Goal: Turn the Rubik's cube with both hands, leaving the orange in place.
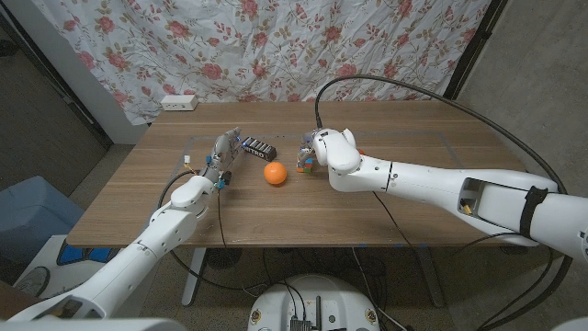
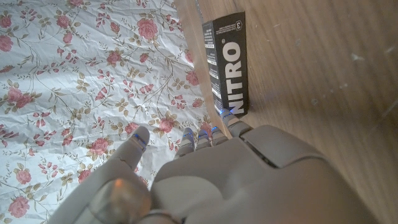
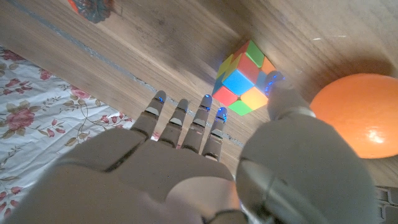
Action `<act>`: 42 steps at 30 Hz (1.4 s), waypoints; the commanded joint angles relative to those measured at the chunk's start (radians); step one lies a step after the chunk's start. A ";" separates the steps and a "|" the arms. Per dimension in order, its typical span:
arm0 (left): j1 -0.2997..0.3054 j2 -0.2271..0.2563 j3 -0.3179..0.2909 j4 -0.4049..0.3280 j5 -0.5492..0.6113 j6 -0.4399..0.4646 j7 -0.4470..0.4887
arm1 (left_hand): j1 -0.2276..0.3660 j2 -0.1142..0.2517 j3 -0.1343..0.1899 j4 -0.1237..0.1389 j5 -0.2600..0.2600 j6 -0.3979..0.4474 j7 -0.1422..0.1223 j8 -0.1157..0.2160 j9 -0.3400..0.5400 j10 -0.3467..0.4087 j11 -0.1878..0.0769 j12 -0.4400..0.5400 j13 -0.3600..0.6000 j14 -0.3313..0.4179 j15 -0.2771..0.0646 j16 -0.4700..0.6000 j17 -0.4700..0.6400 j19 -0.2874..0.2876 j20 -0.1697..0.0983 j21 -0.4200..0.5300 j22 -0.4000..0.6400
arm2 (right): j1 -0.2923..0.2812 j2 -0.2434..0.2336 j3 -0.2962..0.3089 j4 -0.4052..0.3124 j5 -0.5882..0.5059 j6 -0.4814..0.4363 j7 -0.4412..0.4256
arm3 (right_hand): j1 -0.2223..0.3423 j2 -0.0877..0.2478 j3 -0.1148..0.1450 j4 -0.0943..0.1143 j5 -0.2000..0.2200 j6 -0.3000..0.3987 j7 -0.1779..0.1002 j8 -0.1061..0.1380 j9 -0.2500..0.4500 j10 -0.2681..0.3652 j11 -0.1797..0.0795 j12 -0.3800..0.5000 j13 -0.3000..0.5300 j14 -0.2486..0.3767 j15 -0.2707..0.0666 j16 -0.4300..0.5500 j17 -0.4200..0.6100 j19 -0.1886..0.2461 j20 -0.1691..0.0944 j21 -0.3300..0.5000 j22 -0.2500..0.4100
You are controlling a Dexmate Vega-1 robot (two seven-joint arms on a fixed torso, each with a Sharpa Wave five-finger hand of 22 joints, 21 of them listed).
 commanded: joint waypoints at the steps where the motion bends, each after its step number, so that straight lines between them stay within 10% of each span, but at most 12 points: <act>1: -0.009 0.001 0.003 0.010 -0.003 0.002 -0.008 | -0.011 0.075 0.009 -0.001 0.004 0.005 0.007 0.003 0.002 0.004 0.003 0.000 0.005 -0.006 0.002 0.003 0.005 0.001 0.008 0.005 0.002 | -0.037 0.009 0.009 0.007 -0.046 -0.013 -0.062 | 0.027 -0.001 -0.003 -0.003 0.005 0.023 -0.007 0.010 0.002 0.027 0.000 0.014 0.004 0.018 -0.007 0.008 0.002 0.019 -0.004 0.007 0.002; 12: -0.004 0.009 -0.002 -0.001 -0.002 0.004 -0.005 | -0.011 0.075 0.010 -0.001 0.005 0.006 0.007 0.003 0.002 0.004 0.003 -0.001 0.006 -0.007 0.002 0.003 0.005 0.001 0.008 0.006 0.002 | -0.064 0.014 0.022 0.017 -0.070 -0.010 -0.096 | 0.058 -0.001 -0.018 0.004 0.008 0.085 -0.012 0.035 0.008 0.091 -0.050 0.021 0.013 0.061 -0.035 0.020 0.005 0.039 -0.014 0.003 0.003; 42: -0.010 0.012 0.000 -0.004 -0.002 0.017 -0.004 | -0.012 0.074 0.010 -0.001 0.004 0.006 0.006 0.002 0.002 0.005 0.003 -0.001 0.006 -0.007 0.001 0.003 0.005 0.001 0.007 0.005 0.002 | -0.105 0.016 0.073 0.026 -0.092 0.027 -0.136 | 0.124 0.028 -0.052 0.012 0.011 0.242 -0.016 0.111 0.025 0.256 -0.076 0.044 0.037 0.144 -0.092 0.051 0.013 0.076 -0.034 0.000 0.003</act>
